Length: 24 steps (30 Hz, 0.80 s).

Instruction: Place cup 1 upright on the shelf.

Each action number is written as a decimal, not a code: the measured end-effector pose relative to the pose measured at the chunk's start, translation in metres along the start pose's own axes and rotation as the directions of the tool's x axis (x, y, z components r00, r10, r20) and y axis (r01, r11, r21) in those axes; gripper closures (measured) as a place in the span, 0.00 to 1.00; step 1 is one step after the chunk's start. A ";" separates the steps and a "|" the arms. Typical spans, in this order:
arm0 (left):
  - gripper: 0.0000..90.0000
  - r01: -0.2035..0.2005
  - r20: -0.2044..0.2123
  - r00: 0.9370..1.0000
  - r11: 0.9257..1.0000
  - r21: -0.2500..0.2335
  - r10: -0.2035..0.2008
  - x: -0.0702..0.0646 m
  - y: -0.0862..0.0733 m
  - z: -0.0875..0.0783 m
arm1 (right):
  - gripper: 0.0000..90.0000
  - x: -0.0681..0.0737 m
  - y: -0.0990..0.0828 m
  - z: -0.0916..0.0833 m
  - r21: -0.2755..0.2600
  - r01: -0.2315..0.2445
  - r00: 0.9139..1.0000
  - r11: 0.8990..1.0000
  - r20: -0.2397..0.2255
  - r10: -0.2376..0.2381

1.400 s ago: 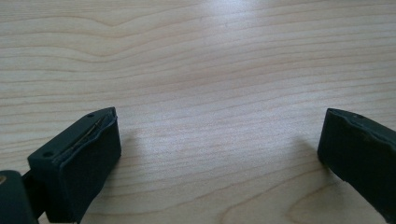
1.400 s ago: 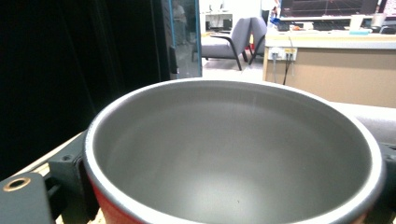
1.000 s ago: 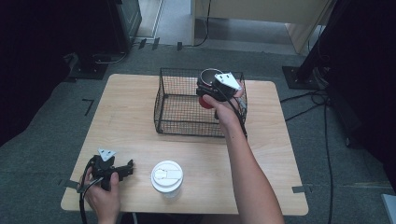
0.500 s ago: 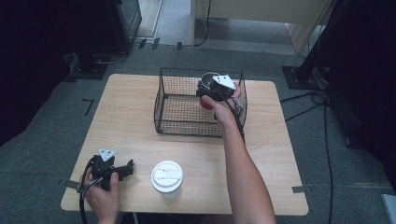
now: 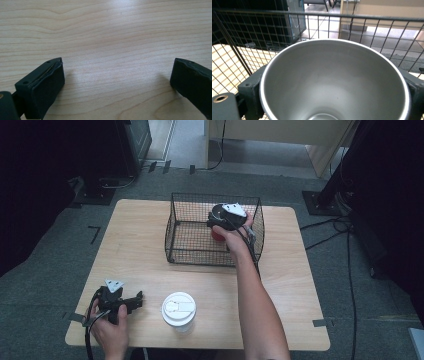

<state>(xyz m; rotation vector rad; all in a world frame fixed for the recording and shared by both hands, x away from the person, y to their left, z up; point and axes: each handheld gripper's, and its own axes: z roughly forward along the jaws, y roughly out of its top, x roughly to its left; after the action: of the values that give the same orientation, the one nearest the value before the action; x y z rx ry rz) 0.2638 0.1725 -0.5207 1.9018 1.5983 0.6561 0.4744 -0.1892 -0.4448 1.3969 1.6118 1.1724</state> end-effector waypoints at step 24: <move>0.00 0.000 0.000 1.000 1.000 0.000 0.000 0.000 0.000 0.000 | 0.00 -0.006 0.004 -0.001 0.028 -0.017 1.000 0.999 0.024 0.016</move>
<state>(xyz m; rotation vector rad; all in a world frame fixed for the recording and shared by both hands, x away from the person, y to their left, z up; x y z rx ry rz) 0.2638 0.1725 -0.5207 1.9021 1.5986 0.6563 0.4761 -0.1949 -0.4416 1.4389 1.6090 1.1431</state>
